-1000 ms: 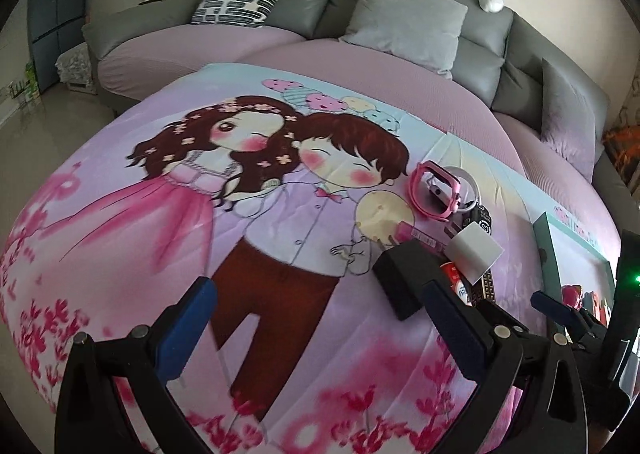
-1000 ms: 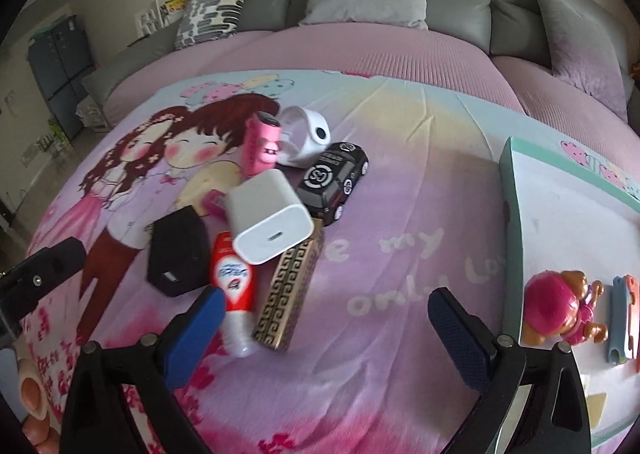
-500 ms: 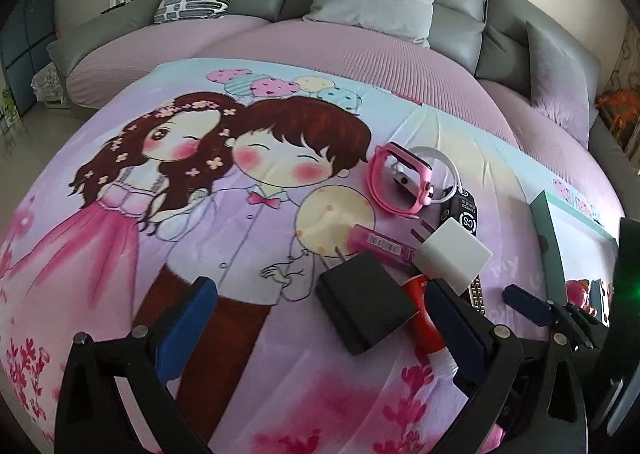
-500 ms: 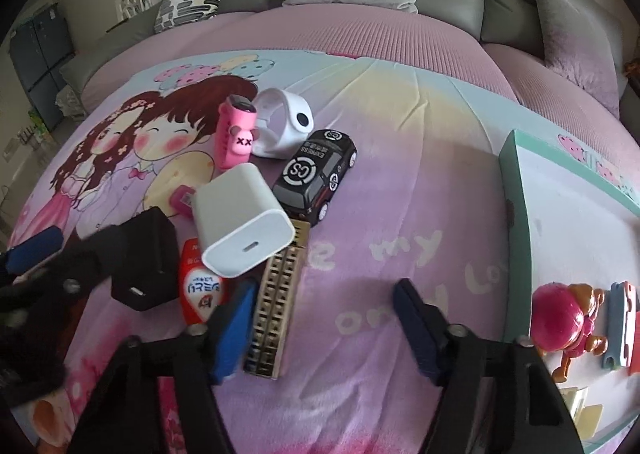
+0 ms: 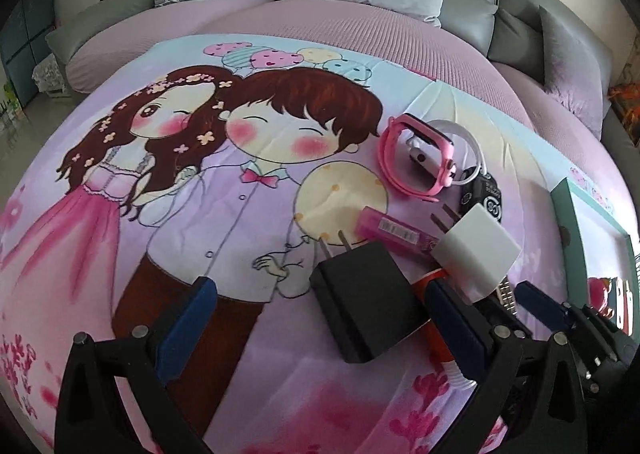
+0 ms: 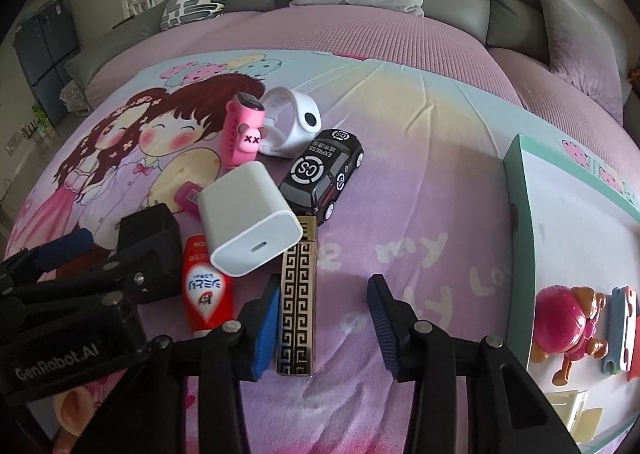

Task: Organize rigid objects
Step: 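Reach the left tool to the black charger while the right tool reaches the gold patterned bar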

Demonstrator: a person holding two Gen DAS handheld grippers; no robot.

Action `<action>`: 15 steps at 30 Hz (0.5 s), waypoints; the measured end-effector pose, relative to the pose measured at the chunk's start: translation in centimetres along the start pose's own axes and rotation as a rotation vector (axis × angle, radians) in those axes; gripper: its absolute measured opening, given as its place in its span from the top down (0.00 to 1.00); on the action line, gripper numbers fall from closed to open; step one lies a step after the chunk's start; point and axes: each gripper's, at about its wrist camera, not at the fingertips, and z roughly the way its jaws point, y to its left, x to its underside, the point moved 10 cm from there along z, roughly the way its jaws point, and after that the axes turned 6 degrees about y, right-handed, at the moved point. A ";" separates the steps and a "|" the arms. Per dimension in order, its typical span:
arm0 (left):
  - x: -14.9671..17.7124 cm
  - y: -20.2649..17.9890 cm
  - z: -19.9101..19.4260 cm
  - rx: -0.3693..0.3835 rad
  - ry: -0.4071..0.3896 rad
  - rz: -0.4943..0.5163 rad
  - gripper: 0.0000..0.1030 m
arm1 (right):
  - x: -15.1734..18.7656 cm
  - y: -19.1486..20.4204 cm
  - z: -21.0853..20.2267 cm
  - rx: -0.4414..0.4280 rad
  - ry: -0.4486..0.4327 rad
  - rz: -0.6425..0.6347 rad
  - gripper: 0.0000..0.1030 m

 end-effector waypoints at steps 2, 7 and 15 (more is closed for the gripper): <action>0.0 0.6 -0.3 -0.011 -0.002 -0.003 0.00 | 0.1 0.0 -0.1 -0.003 0.000 0.001 0.55; -0.3 2.6 -1.0 -0.059 -0.019 -0.016 0.00 | 0.4 -0.2 -0.2 -0.013 -0.001 -0.001 0.55; -0.5 2.1 -0.1 -0.087 -0.004 0.009 0.01 | -0.2 0.1 0.1 -0.004 -0.005 -0.022 0.61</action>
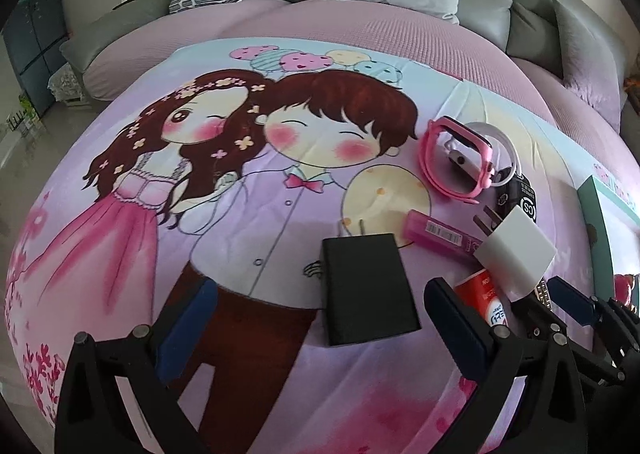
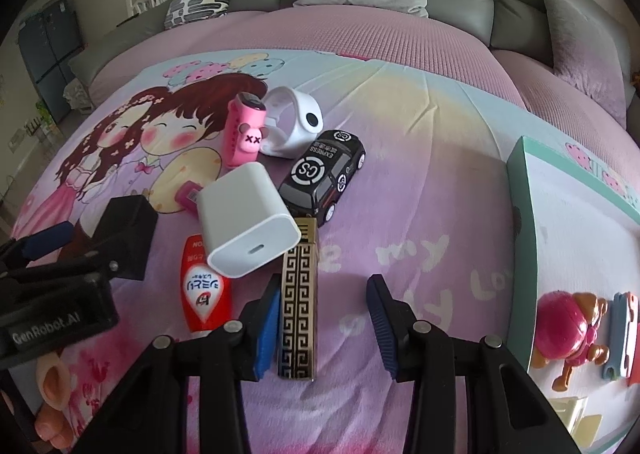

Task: Organize rigid objects
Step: 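Reach the left tool to the black charger while the right tool reaches the gold patterned bar, then grasp the black charger with the left tool while the right tool grasps the gold patterned bar, then carry the black charger with the left tool while the right tool carries the gold bar to the tray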

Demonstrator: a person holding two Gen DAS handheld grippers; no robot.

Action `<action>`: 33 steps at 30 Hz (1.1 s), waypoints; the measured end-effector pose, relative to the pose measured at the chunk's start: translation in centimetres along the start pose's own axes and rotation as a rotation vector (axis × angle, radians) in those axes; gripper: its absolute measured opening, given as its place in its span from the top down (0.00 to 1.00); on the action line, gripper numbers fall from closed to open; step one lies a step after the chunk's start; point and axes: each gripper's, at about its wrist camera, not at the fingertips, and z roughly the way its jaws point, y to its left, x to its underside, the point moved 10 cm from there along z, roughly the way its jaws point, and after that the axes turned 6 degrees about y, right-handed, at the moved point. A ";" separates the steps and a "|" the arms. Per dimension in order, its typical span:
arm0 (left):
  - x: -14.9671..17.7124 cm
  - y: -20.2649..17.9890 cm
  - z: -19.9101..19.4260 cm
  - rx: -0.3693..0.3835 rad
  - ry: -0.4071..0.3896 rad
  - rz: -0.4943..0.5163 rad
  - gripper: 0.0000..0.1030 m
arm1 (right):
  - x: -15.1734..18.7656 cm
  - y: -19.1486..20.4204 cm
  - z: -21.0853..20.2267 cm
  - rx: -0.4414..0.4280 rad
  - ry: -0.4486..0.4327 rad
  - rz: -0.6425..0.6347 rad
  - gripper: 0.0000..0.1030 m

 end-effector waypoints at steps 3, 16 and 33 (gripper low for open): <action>0.0 -0.3 0.1 -0.008 -0.003 0.011 0.16 | 0.1 0.3 -0.1 0.001 -0.009 -0.014 0.70; 1.1 -1.8 -0.9 0.030 0.003 0.064 0.58 | 1.6 -0.2 -1.2 -0.042 -0.003 0.026 0.84; 3.5 -3.5 -7.1 0.085 -0.043 0.049 0.58 | 4.2 -2.8 -7.8 -0.119 -0.096 0.130 0.84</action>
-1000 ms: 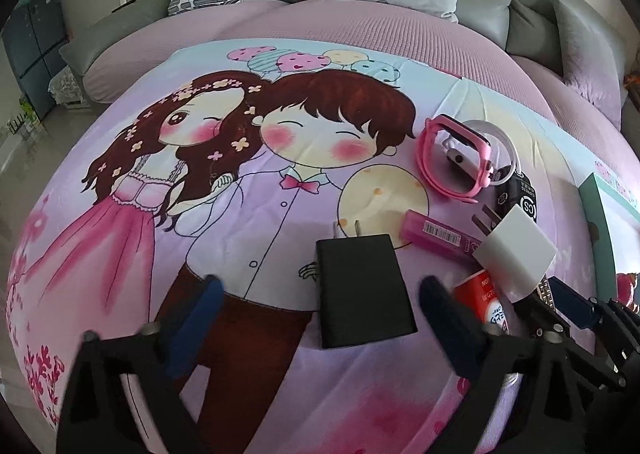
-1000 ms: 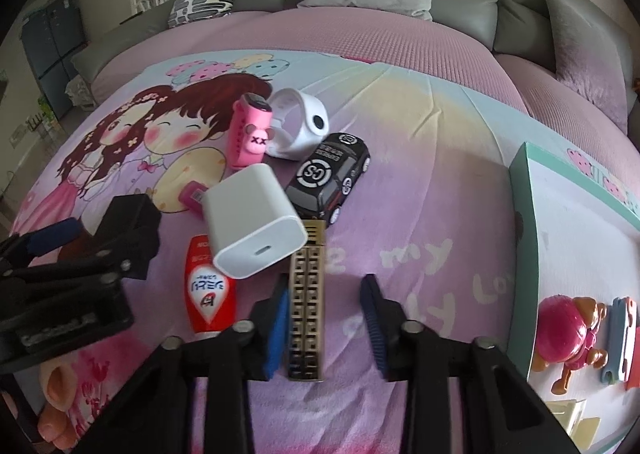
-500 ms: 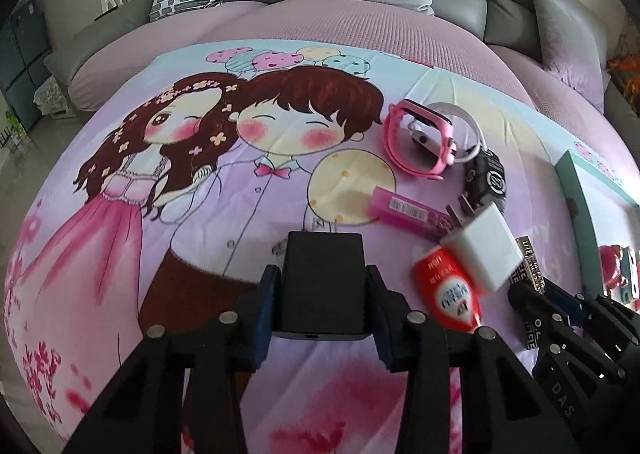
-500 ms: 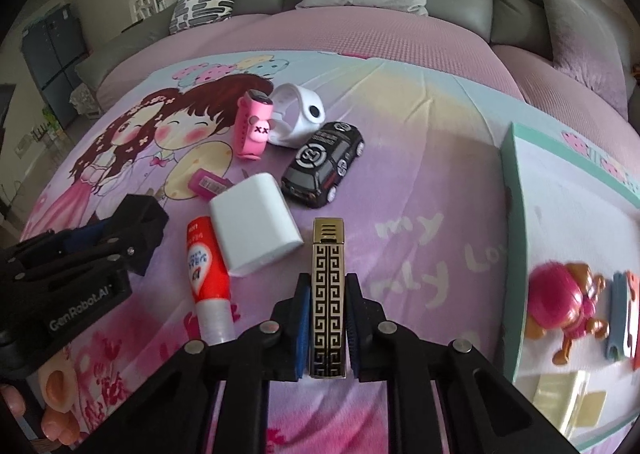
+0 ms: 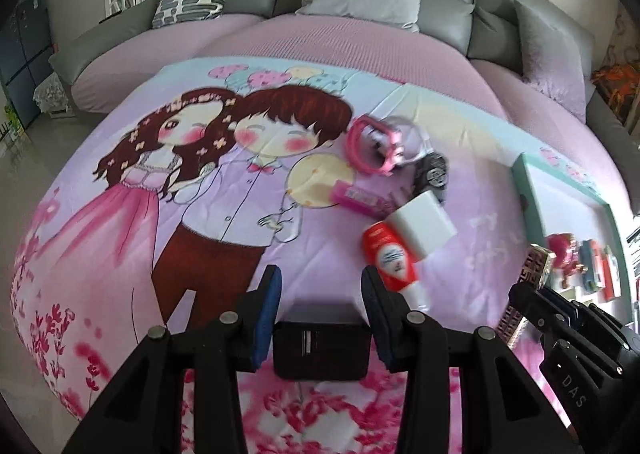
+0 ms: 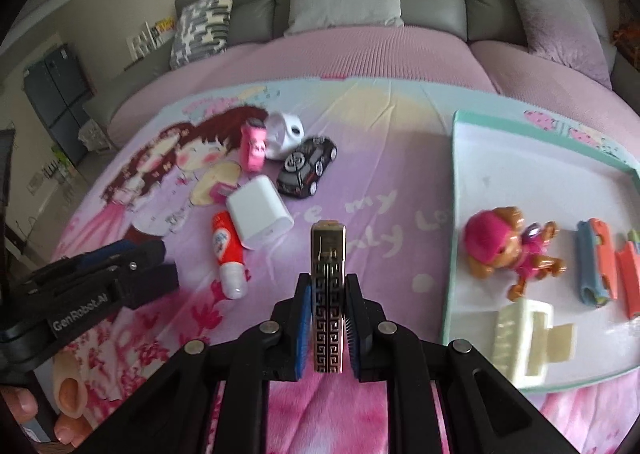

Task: Organize rigid objects
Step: 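Carry the black charger with the left tool while the right tool carries the gold bar to the tray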

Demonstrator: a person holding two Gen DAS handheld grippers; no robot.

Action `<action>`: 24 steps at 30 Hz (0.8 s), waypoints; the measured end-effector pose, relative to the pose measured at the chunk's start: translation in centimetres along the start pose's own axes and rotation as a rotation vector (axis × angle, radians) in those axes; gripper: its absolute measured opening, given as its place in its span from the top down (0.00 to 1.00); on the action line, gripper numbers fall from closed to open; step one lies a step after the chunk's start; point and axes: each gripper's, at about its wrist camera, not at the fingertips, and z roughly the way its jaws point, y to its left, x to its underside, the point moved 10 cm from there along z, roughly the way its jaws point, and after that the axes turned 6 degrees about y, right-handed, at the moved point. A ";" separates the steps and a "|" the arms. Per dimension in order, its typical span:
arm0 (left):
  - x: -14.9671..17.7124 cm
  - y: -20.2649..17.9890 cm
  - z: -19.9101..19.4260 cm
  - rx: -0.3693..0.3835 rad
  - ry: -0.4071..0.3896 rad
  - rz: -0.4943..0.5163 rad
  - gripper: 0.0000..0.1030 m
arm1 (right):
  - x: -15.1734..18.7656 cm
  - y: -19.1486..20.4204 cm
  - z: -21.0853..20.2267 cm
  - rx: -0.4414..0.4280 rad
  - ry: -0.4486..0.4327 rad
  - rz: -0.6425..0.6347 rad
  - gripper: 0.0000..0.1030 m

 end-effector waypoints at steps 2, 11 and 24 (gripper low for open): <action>-0.3 -0.9 -1.2 0.014 -0.019 0.005 0.59 | -0.4 -0.5 -1.6 -0.003 -0.033 0.010 0.84; -1.5 -7.3 -4.9 0.103 -0.074 0.071 0.59 | -1.0 -5.6 -6.4 0.031 -0.115 0.089 0.84; -0.4 -19.1 -4.0 0.221 -0.060 0.208 0.59 | 1.0 -16.8 -8.8 0.146 -0.163 0.263 0.84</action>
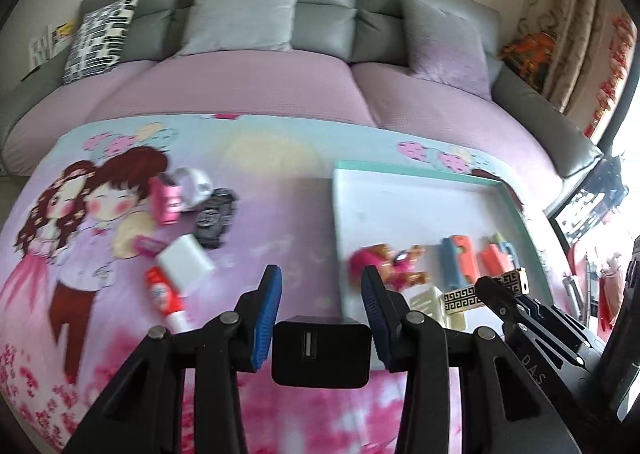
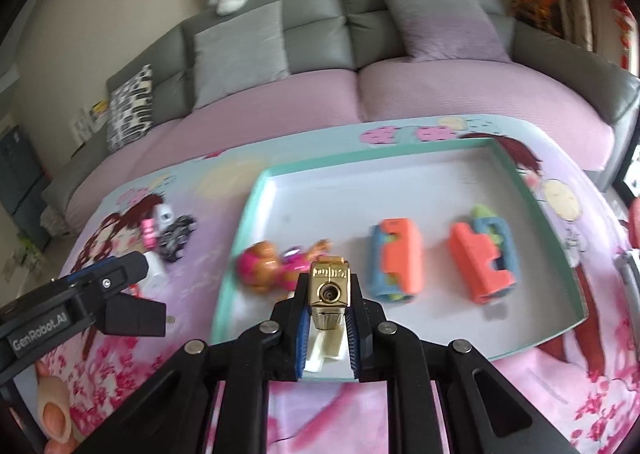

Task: Organize rigid objects
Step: 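Carry the black charger with the left tool while the right tool carries the gold bar to the tray, then open the left tool over the tray while the right tool releases the gold bar there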

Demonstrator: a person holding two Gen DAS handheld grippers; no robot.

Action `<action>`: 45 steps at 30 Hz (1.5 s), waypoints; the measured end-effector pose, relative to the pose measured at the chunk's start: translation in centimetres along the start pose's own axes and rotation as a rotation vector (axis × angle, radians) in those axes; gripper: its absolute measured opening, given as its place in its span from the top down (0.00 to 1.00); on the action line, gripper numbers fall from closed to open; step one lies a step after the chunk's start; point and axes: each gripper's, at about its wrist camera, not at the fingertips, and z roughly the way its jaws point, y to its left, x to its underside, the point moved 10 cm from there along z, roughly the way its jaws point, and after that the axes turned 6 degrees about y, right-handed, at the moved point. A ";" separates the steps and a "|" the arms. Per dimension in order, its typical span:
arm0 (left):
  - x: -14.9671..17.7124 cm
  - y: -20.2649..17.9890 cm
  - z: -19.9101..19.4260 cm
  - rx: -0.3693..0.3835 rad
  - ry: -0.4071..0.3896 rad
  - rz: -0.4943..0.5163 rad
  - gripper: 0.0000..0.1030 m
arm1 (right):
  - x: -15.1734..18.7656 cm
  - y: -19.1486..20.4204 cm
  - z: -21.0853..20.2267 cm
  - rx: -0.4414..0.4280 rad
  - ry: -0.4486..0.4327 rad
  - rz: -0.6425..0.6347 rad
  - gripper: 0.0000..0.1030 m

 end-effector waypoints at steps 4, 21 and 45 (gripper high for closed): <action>-0.9 -2.4 1.3 0.027 -0.001 0.020 0.59 | -1.1 -2.4 0.3 0.019 -0.012 0.051 0.84; -5.4 -7.2 6.1 0.018 -0.014 0.110 0.58 | -4.6 -5.6 2.7 0.096 -0.035 0.168 0.82; -8.0 -0.1 2.6 -0.025 -0.112 -0.054 0.26 | -9.3 -1.8 0.0 0.127 -0.161 0.080 0.00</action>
